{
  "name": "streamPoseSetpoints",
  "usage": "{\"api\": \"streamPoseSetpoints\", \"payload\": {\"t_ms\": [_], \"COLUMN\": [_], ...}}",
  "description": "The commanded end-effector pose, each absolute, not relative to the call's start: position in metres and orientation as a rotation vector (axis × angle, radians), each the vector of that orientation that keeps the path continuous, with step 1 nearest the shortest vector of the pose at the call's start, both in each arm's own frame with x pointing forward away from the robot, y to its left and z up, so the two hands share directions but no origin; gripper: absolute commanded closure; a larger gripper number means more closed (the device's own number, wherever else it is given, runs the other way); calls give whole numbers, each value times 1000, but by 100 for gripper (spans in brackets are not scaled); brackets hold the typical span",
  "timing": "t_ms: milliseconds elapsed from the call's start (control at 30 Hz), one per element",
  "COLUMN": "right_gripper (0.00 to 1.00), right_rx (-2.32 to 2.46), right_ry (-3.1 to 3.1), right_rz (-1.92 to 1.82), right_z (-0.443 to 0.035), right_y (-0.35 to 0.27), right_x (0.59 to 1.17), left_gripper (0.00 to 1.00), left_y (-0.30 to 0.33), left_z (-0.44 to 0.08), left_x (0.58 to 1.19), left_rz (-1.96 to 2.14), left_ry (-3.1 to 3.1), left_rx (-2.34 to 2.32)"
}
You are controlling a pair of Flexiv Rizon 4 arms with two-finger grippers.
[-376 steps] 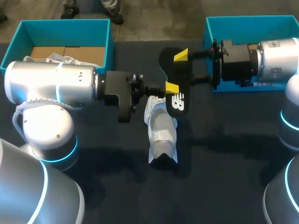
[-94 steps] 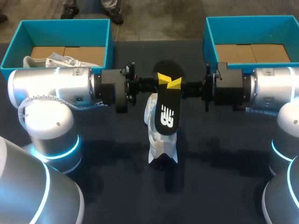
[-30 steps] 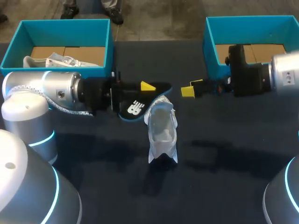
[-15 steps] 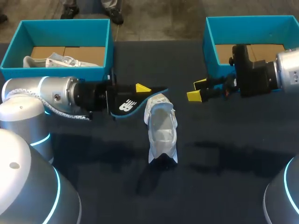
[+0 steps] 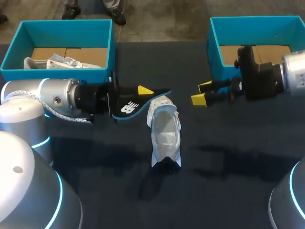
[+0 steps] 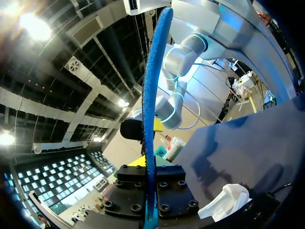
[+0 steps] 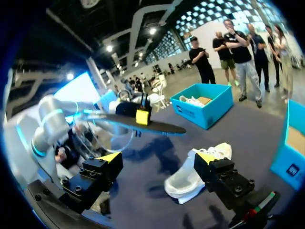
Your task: Take the shoe out of the shoebox, open the shoe tongue, remove and reinsert the insole, then place the shoe into the shoebox
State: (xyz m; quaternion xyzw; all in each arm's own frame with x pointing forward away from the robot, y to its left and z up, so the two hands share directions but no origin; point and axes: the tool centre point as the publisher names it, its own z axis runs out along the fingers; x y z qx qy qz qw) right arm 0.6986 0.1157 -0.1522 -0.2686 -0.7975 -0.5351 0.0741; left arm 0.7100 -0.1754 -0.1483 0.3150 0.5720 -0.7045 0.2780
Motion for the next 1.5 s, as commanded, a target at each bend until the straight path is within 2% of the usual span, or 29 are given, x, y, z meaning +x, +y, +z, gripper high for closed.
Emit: {"api": "streamPoseSetpoints", "payload": {"t_ms": [33, 700, 1300, 1500], "right_gripper": [0, 0, 0, 0], "right_rx": [-723, -518, -521, -208], "right_ry": [-2482, -2813, -2818, -2982], "right_rz": [-1640, -1530, -1520, -1274], "right_z": [-168, -258, -260, -282], "right_y": [110, 103, 103, 108], "right_x": [696, 673, 673, 698], "left_gripper": [100, 100, 100, 100], "left_y": [-174, -169, -182, -180], "left_z": [-155, -176, -223, -230], "left_x": [706, 664, 662, 665], "left_rz": [-1925, -2075, -2115, -2089], "left_ry": [1537, 1551, 1604, 1632], "left_rx": [819, 730, 688, 680]}}
